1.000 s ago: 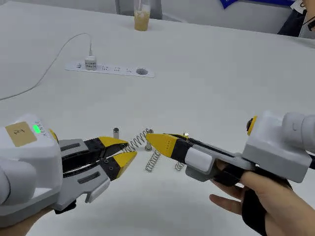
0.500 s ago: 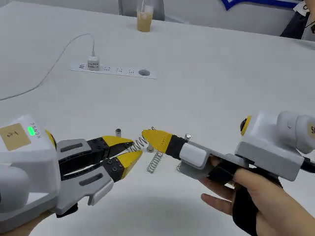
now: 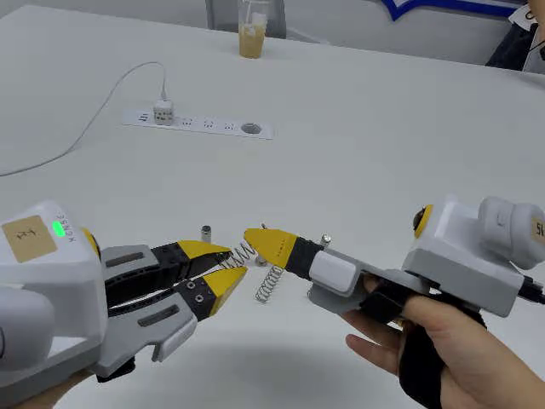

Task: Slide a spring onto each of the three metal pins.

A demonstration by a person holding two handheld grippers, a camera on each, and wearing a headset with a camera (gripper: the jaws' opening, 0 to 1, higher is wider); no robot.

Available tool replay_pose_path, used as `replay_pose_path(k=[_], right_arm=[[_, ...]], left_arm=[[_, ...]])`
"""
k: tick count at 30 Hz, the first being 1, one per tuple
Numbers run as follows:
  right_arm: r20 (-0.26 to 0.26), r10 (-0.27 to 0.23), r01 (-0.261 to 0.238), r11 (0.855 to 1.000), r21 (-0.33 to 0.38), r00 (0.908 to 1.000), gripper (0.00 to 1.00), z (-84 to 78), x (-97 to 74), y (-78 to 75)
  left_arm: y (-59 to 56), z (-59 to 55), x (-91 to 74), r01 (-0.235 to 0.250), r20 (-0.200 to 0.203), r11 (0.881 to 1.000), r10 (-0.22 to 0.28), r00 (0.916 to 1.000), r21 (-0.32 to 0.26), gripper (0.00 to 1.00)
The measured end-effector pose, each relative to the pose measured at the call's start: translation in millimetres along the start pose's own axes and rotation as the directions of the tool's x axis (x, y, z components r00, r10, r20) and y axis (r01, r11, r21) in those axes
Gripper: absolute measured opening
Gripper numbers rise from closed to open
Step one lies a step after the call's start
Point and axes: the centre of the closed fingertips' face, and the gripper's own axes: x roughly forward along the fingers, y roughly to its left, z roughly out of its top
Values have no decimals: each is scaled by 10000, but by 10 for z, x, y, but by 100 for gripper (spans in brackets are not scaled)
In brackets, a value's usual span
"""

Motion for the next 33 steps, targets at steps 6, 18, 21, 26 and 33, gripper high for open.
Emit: replay_pose_path(k=[6, 18, 21, 26, 33], right_arm=[[41, -104, 106, 9990, -430, 9999, 11, 9, 9, -11], [-517, -565, 396, 9580, -2841, 9971, 11, 48, 70, -57], [-725, -619, 313, 9310, -3638, 9954, 11, 47, 115, -50], [-1155, -925, 264, 8783, -4774, 9890, 11, -3, 200, -87], [-1331, -1284, 306, 8227, -5676, 9827, 12, -17, 301, -162]], left_arm=[[26, -35, 21, -170, -228, 9985, 158, 9996, -516, 12], [88, -269, -21, -701, -1350, 9939, 582, 9891, -856, 33], [97, -339, -52, -973, -1576, 9881, 779, 9844, -1195, 38], [73, -422, -85, -1095, -1900, 9873, 864, 9780, -1149, 45], [65, -488, -79, -1133, -2120, 9876, 884, 9733, -1083, 59]])
